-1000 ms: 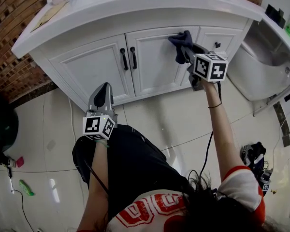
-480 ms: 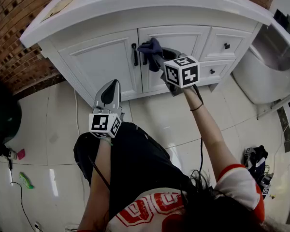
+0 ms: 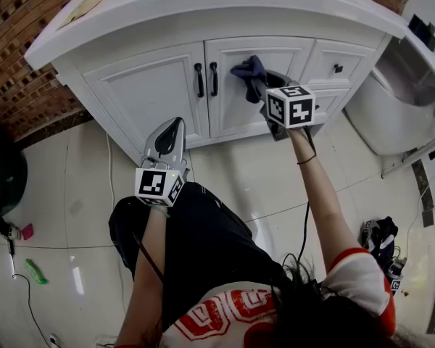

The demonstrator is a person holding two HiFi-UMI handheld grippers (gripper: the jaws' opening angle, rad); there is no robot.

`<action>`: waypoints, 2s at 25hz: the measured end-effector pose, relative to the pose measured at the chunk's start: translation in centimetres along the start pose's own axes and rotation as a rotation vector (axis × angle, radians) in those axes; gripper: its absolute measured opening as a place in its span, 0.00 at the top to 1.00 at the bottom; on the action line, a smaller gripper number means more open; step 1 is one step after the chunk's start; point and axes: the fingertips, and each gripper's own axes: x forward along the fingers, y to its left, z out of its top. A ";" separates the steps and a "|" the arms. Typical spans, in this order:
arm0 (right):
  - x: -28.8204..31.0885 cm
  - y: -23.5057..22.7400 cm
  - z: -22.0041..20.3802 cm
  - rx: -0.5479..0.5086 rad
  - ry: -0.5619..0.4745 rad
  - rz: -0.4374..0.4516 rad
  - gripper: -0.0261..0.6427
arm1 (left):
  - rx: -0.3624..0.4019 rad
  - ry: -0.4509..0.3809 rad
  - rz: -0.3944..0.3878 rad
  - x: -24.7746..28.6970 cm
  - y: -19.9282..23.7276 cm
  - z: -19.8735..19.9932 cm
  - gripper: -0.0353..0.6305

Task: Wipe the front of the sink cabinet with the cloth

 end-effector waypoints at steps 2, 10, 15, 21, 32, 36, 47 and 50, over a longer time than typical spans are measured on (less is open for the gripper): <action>-0.7 -2.0 -0.2 0.005 0.004 -0.038 0.84 | -0.001 0.001 0.001 0.0 0.1 -0.1 0.95; -3.9 -10.0 -1.8 0.051 0.022 -0.201 0.84 | -0.031 -0.002 0.032 -0.2 0.8 -0.1 0.95; -5.5 -13.8 -3.5 0.093 0.044 -0.275 0.84 | -0.053 -0.004 0.055 -0.3 1.4 -0.2 0.95; -5.5 -12.6 -5.3 0.149 0.045 -0.250 0.84 | -0.083 -0.009 0.081 -0.5 2.1 -0.4 0.95; 2.1 4.8 -6.6 0.090 0.076 0.096 0.84 | -0.086 -0.008 0.095 -0.4 2.4 -0.6 0.95; 3.3 6.7 -6.7 0.082 0.079 0.123 0.84 | -0.097 -0.012 0.106 -0.6 2.9 -0.6 0.95; 0.0 -4.0 -7.9 0.074 0.116 -0.079 0.84 | -0.095 -0.012 0.097 -0.4 2.6 -0.6 0.95; -1.6 -8.0 -8.1 0.100 0.115 -0.160 0.84 | -0.095 -0.012 0.099 -0.5 2.6 -0.7 0.95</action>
